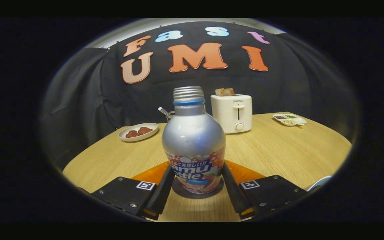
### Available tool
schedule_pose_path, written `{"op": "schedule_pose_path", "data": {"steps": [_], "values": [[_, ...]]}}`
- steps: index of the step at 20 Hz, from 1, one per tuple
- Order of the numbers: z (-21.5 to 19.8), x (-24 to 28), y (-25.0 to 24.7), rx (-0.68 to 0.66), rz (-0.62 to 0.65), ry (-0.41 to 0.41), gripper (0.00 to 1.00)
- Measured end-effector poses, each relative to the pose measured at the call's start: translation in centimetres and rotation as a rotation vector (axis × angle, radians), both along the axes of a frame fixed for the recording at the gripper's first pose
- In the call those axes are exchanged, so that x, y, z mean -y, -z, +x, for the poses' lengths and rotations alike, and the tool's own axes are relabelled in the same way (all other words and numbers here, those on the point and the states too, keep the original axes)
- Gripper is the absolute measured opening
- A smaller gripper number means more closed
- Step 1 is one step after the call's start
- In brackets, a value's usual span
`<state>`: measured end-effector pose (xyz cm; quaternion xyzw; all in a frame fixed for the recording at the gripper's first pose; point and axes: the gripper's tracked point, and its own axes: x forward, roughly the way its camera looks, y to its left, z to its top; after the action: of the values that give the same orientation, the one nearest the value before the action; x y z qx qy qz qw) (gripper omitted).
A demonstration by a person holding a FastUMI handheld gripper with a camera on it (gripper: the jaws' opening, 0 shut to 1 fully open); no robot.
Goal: Take the bottle from table, then pour the juice into the cup, finally place the bottle on the coaster
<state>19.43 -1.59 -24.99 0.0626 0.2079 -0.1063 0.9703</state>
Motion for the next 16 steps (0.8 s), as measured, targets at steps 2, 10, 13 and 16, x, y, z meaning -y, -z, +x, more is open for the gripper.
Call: {"op": "schedule_pose_path", "data": {"steps": [2,10,13,16], "values": [[0.2,-0.2,0.4,0.007,-0.019,-0.008,0.77],[-1.7,-0.8,-0.8,-0.007,0.096,-0.015,0.96],[-3.2,-1.7,-2.5,0.002,0.129,-0.06,0.97],[-5.2,-2.0,-5.8,0.052,0.123,-0.111,0.97]]}}
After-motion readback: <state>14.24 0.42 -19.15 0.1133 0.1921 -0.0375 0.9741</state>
